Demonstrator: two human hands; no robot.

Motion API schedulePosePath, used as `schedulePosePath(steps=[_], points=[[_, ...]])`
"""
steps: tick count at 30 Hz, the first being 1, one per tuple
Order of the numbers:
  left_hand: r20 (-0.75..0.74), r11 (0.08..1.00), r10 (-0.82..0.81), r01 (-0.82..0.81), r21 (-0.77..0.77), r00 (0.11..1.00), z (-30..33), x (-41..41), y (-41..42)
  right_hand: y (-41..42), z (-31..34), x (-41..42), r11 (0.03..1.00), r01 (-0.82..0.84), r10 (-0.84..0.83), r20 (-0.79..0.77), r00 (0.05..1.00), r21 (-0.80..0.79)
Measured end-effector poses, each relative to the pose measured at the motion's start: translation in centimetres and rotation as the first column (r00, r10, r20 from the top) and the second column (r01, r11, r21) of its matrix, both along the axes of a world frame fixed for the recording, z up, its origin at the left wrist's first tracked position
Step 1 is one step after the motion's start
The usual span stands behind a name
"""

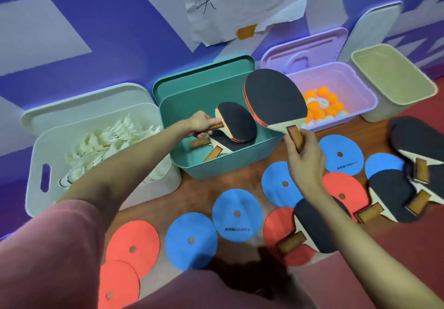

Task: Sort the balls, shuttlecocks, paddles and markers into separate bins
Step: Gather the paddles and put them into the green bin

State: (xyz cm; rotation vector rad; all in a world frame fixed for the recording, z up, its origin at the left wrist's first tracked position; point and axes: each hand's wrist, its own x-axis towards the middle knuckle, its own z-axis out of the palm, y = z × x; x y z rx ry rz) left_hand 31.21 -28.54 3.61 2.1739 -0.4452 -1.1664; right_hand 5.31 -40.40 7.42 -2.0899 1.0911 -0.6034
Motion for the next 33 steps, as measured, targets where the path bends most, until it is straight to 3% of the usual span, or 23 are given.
schedulePosePath(steps=[6,10,17,21,25,28,33], points=[[-0.089,0.997,-0.052,0.057,0.050,0.995,-1.9,1.1,-1.4,1.0,0.3,1.3,0.998,0.063,-0.063,-0.052,0.997,0.001],[-0.065,0.989,-0.004,0.013,0.146,0.998,-2.6,1.9,-1.6,2.1,1.1,2.8,1.000,0.005,-0.006,-0.147,0.989,-0.003],[0.209,0.922,-0.202,0.114,0.370,0.957,-1.9,2.5,0.0,3.6,3.0,7.3,0.989,-0.137,0.149,-0.437,0.887,0.059],[0.348,0.935,-0.253,0.135,0.328,0.903,-0.3,2.9,1.1,4.1,3.8,10.1,0.977,-0.174,0.213,-0.491,0.844,0.125],[0.530,0.978,-0.152,0.050,0.201,0.834,1.7,3.5,2.2,4.4,3.4,13.2,0.956,-0.205,0.291,-0.576,0.763,0.211],[0.647,0.986,-0.154,0.074,0.149,0.747,3.1,3.1,3.3,4.6,1.6,15.4,0.947,-0.194,0.318,-0.655,0.685,0.256],[0.769,0.963,-0.267,0.149,0.223,0.581,4.2,1.2,5.6,5.7,-1.0,17.1,0.940,-0.151,0.335,-0.734,0.591,0.307]])
